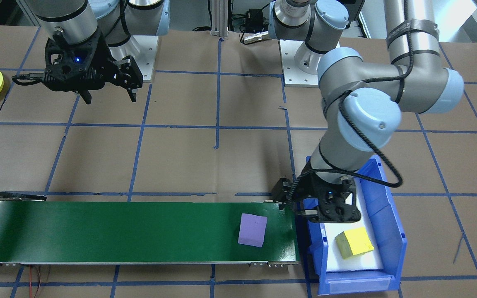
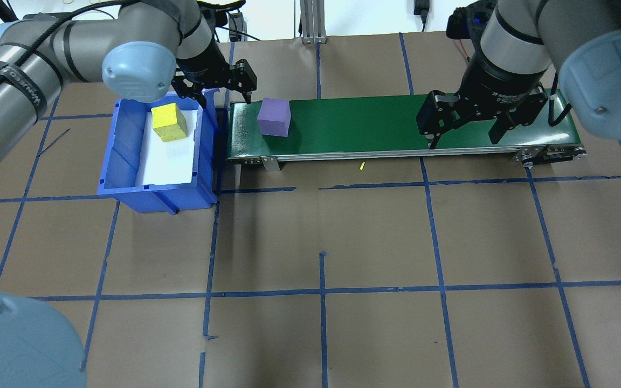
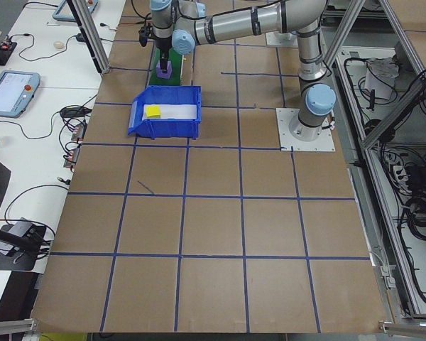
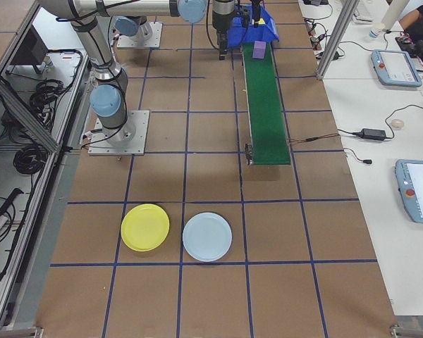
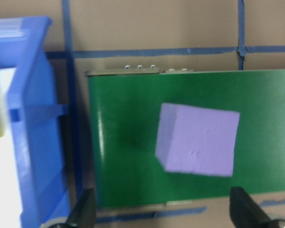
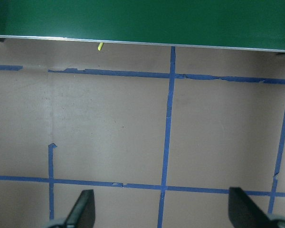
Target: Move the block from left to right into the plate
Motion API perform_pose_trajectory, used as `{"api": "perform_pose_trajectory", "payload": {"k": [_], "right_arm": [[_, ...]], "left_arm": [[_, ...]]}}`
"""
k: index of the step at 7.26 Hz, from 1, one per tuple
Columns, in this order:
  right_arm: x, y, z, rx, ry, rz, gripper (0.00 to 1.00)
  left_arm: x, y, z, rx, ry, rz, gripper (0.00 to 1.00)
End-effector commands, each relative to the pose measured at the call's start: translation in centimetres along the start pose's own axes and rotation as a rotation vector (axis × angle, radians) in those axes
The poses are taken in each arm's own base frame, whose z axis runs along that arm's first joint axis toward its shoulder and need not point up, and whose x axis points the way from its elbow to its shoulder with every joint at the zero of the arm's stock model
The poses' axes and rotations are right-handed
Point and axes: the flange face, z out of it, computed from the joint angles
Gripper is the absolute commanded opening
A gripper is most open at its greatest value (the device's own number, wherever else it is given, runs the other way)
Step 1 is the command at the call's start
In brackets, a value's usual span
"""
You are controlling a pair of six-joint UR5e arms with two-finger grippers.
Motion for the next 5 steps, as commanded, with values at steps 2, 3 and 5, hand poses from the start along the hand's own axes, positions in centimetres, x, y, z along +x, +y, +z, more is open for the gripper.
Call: {"api": "perform_pose_trajectory", "payload": {"k": [2,3,5], "right_arm": [[0.9,-8.1,5.4,0.093,-0.099,-0.001,1.0],[1.4,-11.2,7.7,0.115,-0.124,0.004,1.0],[1.5,-15.3,9.4,0.124,-0.161,0.004,1.0]], "left_arm": [[-10.8,-3.0,2.7,-0.035,-0.007,-0.068,1.0],[-12.0,-4.3,4.5,-0.002,-0.016,-0.067,1.0],[-13.3,-4.2,7.8,-0.026,-0.037,-0.09,1.0]]}}
